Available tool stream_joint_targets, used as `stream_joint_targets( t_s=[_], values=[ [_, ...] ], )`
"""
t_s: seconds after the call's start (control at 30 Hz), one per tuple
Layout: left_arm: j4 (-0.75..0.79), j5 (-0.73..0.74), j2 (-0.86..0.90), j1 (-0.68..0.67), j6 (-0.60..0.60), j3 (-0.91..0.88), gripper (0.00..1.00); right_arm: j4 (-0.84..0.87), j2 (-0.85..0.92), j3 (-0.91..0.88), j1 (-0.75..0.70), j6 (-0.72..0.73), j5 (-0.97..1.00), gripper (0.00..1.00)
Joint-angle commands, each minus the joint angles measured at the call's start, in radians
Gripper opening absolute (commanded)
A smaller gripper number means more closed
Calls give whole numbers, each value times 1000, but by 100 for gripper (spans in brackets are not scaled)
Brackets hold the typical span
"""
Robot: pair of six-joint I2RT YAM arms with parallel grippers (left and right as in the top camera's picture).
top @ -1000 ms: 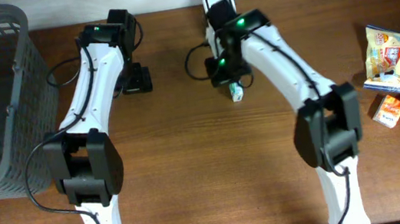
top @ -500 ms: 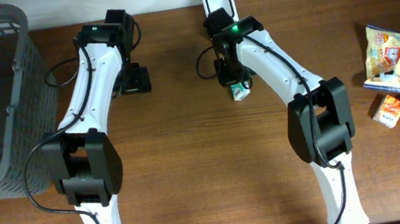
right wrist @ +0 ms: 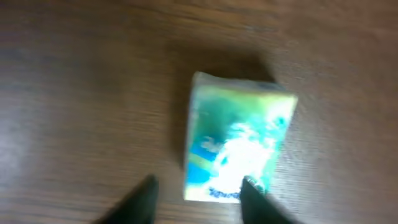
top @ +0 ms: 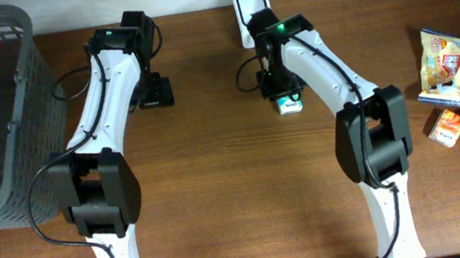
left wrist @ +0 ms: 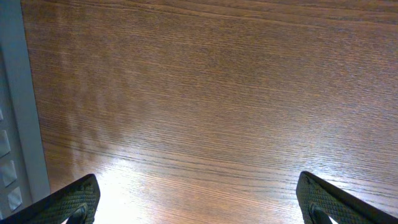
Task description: Scan the item barcode
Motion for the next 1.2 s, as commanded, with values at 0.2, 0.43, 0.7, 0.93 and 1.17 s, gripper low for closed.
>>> stream_joint_targets(
  t_s=[0.2, 0.43, 0.7, 0.93, 1.17],
  values=[
    [-4, -11, -16, 5, -13, -8, 99, 30, 43, -53, 37, 82, 185, 51],
    [0, -11, -16, 5, -13, -8, 99, 38, 58, -53, 59, 82, 186, 31],
    [-2, -11, -16, 5, -13, -8, 99, 41, 103, -54, 61, 102, 201, 22],
    [0, -11, -16, 5, -13, -8, 99, 17, 100, -36, 61, 117, 200, 4],
    [1, -11, -16, 5, -13, -8, 99, -146, 100, 263, 39, 100, 109, 4]
  ],
)
